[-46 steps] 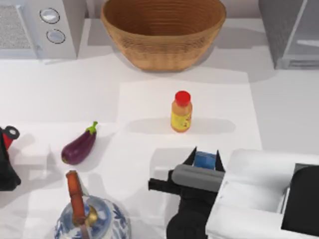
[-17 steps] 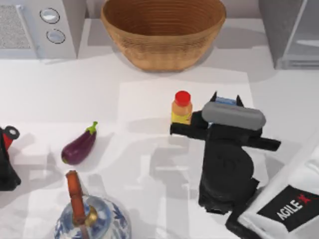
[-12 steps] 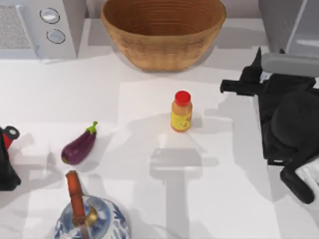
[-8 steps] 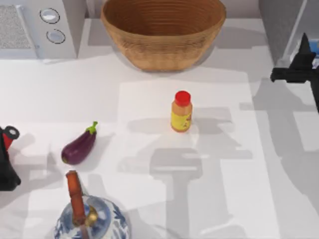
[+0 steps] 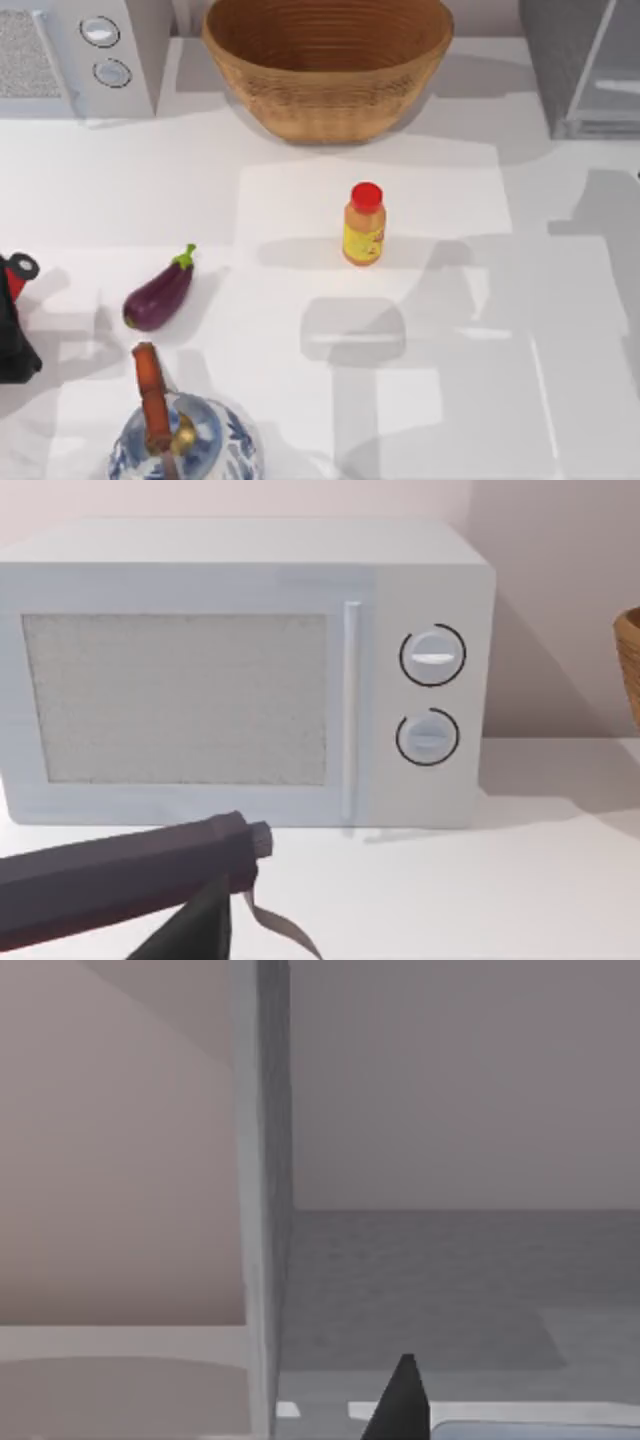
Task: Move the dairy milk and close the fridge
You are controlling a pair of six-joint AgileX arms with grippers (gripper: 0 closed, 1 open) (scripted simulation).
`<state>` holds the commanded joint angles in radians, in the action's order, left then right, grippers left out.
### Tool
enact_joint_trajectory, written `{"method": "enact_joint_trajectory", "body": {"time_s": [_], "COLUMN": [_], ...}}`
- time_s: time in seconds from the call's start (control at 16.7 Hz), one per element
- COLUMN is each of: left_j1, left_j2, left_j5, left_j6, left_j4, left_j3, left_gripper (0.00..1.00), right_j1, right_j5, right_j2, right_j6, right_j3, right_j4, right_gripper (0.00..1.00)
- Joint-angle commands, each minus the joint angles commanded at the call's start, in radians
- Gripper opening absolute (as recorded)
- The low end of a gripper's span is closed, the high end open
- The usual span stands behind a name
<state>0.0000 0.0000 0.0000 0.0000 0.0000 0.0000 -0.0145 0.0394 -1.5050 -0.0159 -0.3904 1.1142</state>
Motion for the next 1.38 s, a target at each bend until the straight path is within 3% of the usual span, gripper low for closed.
{"method": "enact_joint_trajectory", "body": {"time_s": [0.42, 1.38], "left_j1": [0.0, 0.0], "left_j2": [0.0, 0.0], "left_j5": [0.0, 0.0], "left_j6": [0.0, 0.0], "left_j4": [0.0, 0.0], "left_j3": [0.0, 0.0], "left_gripper": [1.0, 1.0], "right_j1": [0.01, 0.205], "right_j5": [-0.032, -0.188], "right_j2": [-0.067, -0.741], "right_j6": [0.0, 0.015], "right_j3": [-0.068, -0.834], "right_j4": [-0.008, -0.151], "right_gripper": [0.0, 0.0]}}
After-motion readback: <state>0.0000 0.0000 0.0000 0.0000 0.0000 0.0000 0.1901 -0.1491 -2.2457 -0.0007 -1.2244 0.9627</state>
